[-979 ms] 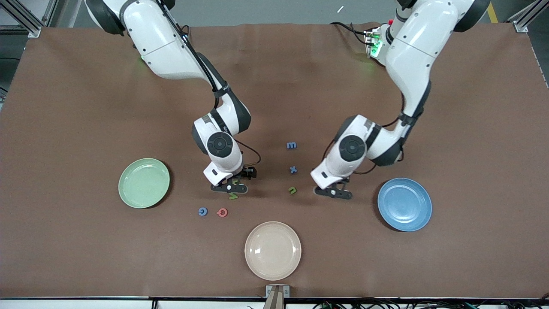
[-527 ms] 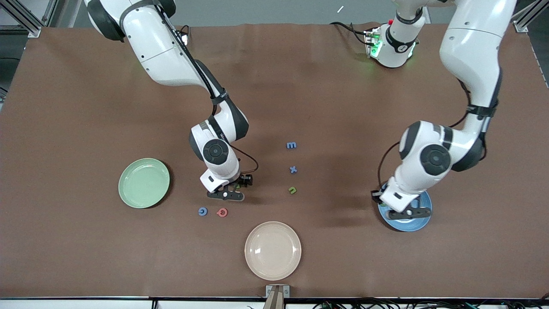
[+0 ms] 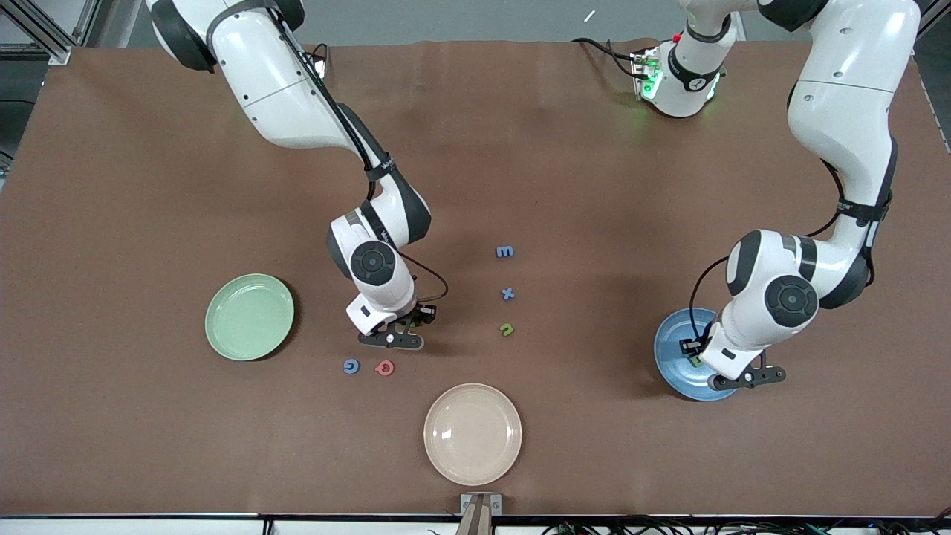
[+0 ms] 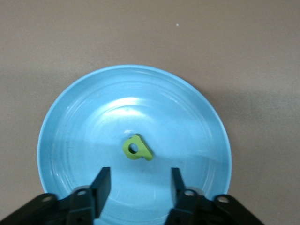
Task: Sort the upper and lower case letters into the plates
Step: 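Drop the green B on the green plate while the left gripper returns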
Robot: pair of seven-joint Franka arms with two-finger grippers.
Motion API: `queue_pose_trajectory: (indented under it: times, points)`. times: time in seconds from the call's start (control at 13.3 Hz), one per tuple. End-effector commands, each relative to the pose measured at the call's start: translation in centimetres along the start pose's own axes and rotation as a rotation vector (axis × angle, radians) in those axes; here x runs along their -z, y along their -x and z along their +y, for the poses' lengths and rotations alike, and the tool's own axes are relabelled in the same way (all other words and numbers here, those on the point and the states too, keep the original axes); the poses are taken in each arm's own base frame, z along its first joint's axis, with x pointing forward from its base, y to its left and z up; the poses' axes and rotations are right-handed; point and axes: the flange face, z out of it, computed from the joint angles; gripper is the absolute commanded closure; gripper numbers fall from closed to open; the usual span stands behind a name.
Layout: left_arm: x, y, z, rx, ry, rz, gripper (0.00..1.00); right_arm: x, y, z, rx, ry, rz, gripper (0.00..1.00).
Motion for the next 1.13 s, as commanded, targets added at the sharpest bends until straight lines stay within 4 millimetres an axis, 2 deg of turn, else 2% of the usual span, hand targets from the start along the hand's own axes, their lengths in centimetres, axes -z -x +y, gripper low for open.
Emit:
queue_pose_trajectory:
  times: [0.0,0.08,0.15,0.3,0.45,0.6,0.75,0.83,0.9,1.05]
  points:
    - [2.5,0.8,3.8,-0.002,-0.015,0.020,0.00,-0.6,-0.2,0.0,-0.009,-0.009,-0.009,0.88]
    - [3.1,1.7,6.9,-0.011,0.001,0.025,0.00,1.1,-1.6,0.2,-0.021,-0.029,0.013,0.89]
    - [3.3,2.5,9.2,-0.013,0.005,0.028,0.02,1.9,-2.6,1.3,-0.038,-0.014,-0.008,0.90]
    - [3.4,4.9,16.2,-0.003,0.026,0.036,0.03,4.9,-5.6,4.2,-0.030,0.017,-0.066,0.92]
    - [2.4,7.6,21.2,0.031,0.034,0.026,0.05,6.9,-8.2,9.2,0.026,0.034,-0.119,0.92]
    - [1.9,9.7,24.5,0.066,0.040,0.019,0.21,8.6,-10.6,14.8,0.107,0.024,-0.126,0.92]
    - [1.4,11.3,27.9,0.166,0.054,0.016,0.29,8.3,-12.5,21.0,0.192,0.017,-0.152,0.92]
    - [1.2,12.2,30.2,0.221,0.068,0.018,0.31,8.2,-13.4,24.3,0.249,0.008,-0.154,0.92]
    - [0.8,12.9,31.6,0.267,0.071,0.014,0.31,7.8,-14.0,27.2,0.293,0.000,-0.162,0.91]
    - [0.6,13.8,33.1,0.308,0.080,0.008,0.34,6.6,-14.1,30.5,0.337,-0.010,-0.185,0.88]
